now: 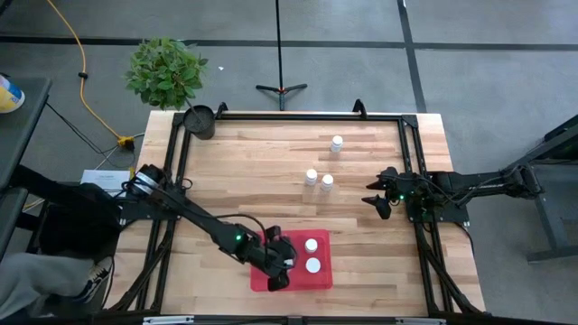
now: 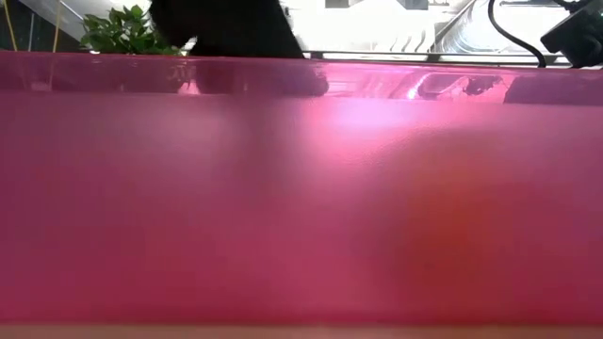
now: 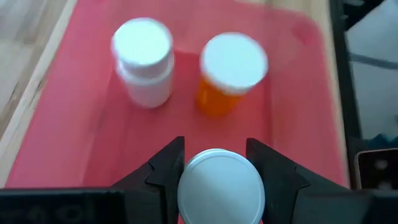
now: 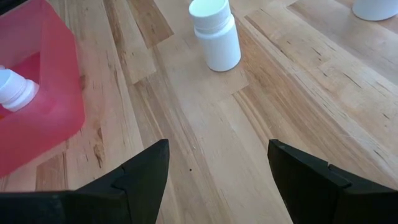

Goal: Pick and place pill bottles into a basket
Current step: Put the white pill bottle into the pink bin

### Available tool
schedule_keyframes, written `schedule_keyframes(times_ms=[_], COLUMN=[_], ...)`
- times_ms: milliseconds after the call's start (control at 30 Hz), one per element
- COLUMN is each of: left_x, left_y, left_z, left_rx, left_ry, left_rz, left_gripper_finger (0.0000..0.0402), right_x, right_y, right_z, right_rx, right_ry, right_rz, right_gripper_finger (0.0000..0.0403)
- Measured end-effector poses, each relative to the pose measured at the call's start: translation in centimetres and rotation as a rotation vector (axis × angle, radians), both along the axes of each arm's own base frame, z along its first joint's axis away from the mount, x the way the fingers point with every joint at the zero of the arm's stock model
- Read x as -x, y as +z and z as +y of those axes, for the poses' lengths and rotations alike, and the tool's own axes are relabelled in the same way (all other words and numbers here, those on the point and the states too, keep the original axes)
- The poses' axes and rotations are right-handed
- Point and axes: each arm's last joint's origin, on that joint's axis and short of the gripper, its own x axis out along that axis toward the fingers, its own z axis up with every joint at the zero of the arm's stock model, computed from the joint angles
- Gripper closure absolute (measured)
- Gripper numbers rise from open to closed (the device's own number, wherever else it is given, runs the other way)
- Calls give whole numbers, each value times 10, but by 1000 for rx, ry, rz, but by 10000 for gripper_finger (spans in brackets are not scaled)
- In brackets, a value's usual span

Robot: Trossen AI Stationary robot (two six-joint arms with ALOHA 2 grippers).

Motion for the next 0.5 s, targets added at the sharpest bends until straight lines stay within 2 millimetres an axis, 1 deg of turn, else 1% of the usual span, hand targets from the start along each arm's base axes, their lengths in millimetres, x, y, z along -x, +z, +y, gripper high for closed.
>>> schedule_keyframes(times_ms=[33, 133, 200, 267, 333, 500], left_x=[-3, -4, -8, -7, -11, -13], left_y=[2, 3, 2, 1, 0, -5], left_z=[-2, -3, -5, -4, -6, -8], left_rx=[3, -38, -46, -83, -84, -88], left_ry=[-6, -40, -51, -64, -73, -105], left_rz=[-16, -6, -17, 9, -5, 25], left_gripper_finger=[216, 216, 216, 216, 216, 216], right_x=[0, 0, 0, 0, 0, 0], right_y=[0, 0, 0, 0, 0, 0], right_z=[0, 0, 0, 0, 0, 0], right_rx=[-1, -3, -4, -4, -9, -10], right_ry=[0, 1, 1, 1, -3, -3], right_rz=[-1, -4, -1, -5, -1, -2], right_gripper_finger=[139, 139, 139, 139, 139, 139])
